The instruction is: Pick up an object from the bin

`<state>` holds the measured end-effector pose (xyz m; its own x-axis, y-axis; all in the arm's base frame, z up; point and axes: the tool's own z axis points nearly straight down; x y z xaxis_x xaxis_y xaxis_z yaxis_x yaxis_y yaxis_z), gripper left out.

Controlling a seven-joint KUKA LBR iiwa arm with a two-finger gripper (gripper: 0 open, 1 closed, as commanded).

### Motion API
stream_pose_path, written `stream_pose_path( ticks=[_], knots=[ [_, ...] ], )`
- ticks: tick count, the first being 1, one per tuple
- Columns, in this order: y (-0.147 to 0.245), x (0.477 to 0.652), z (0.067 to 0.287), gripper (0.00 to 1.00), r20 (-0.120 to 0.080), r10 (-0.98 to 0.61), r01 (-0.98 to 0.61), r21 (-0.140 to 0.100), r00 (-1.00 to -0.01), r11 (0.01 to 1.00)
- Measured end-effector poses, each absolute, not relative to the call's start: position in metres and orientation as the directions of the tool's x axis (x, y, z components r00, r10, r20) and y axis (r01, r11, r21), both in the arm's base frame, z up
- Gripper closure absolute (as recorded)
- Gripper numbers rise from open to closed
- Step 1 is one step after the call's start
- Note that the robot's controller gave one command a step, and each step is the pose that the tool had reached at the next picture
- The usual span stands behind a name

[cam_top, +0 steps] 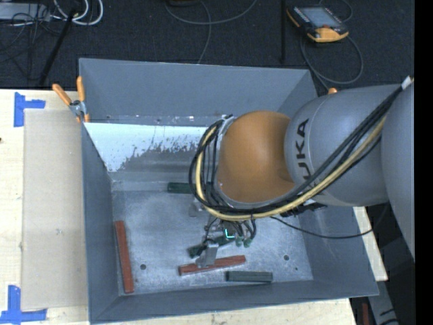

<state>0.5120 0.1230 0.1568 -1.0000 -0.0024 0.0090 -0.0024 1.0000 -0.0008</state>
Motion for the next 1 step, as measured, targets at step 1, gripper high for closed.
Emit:
stream_pose_path(
  ticks=[1],
  knots=[
    [0.0682, 0.5349, 0.0662, 0.00, 0.009, -0.091, -0.091, 0.000, -0.996, 0.996]
  ],
)
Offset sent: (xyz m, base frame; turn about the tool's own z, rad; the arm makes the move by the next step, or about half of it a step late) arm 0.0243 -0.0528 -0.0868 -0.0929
